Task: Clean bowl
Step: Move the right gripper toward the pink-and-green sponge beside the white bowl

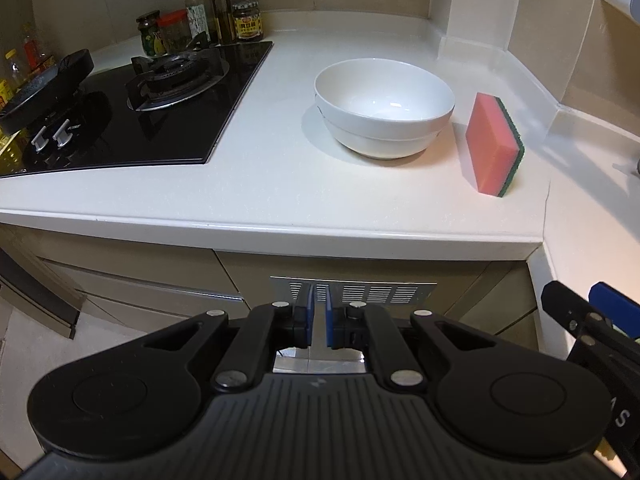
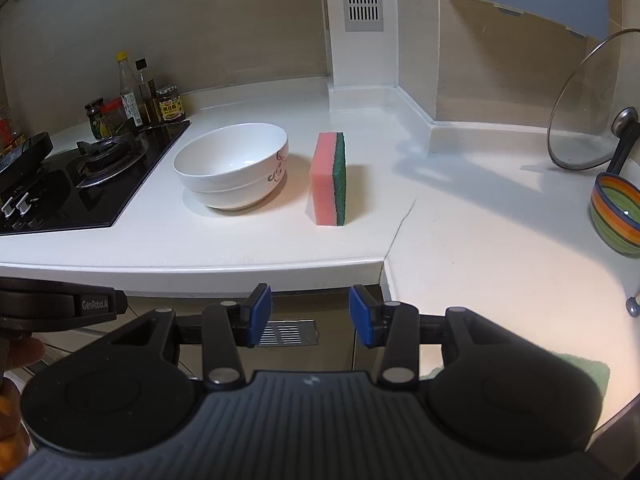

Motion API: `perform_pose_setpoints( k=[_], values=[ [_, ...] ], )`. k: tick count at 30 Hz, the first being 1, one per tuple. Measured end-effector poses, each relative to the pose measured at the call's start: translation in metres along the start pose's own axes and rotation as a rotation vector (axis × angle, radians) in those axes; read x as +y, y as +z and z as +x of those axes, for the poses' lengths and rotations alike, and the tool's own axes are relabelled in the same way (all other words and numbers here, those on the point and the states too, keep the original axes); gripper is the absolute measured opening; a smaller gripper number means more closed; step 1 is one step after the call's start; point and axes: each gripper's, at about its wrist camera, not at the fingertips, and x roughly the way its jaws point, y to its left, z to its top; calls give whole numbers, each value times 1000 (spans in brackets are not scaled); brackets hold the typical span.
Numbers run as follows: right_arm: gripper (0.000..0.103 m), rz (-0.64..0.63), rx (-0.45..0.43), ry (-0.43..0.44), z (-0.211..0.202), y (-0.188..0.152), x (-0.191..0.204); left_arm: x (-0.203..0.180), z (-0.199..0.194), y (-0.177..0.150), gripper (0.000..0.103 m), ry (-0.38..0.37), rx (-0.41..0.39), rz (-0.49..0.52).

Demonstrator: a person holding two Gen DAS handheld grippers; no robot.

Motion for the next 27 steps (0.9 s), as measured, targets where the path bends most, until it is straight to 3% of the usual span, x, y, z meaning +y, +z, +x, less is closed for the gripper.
perform_pose_setpoints(
  k=[6,12,15,18,27],
  values=[
    [38,-1,-3,-1,8,7,3,6,12,6,5,-16,33,4],
    [40,-1,-115,-11,5,14,18,17,22,15,5,-34,39,26],
    [46,15,-141,-39,7,17,25,22,24,18,5,-47,37,33],
    [60,38,-151,-56,9,17,27,25,26,20,5,-57,35,47],
    [62,73,-142,-84,6,13,28,19,25,22,5,-93,35,66]
  ],
)
